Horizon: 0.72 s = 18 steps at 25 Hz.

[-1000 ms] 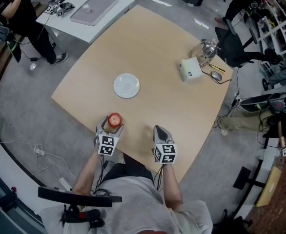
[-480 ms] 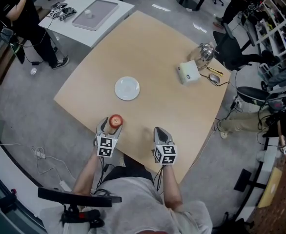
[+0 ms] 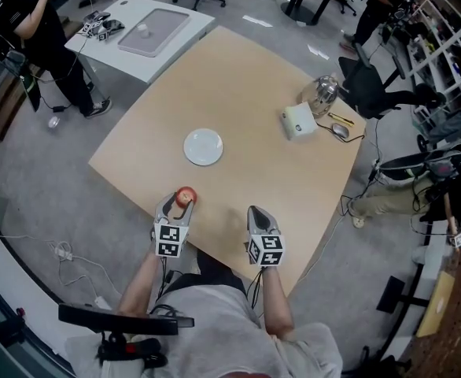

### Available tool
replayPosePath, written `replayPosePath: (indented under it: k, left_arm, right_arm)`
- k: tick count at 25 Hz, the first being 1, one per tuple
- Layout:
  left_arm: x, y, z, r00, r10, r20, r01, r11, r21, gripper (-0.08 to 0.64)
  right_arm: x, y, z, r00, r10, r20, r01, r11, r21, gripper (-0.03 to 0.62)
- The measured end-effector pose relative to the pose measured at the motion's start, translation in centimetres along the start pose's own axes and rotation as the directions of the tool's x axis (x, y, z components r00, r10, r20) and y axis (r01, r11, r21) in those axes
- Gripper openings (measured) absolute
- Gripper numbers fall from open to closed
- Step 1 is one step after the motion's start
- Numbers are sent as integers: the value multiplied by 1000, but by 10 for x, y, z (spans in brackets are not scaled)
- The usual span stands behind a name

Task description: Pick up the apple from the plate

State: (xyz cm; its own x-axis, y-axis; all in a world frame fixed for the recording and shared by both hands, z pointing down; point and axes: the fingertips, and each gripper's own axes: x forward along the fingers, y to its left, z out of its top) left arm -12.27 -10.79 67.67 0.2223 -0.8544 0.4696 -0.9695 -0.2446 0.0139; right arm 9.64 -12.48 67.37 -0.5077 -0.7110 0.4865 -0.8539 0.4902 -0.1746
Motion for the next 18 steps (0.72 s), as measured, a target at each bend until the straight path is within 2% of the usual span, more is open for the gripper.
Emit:
replayPosePath:
  k: [11, 18]
  left_arm:
    - [-23, 1, 30, 998, 28, 61, -28, 1000, 2, 154]
    - [-44, 1, 50, 992, 43, 116, -43, 999, -2, 123]
  right_arm:
    - [-12, 2, 22, 999, -1, 44, 1, 1000, -17, 6]
    - [-29, 3, 35, 994, -15, 107, 18, 1000, -26, 6]
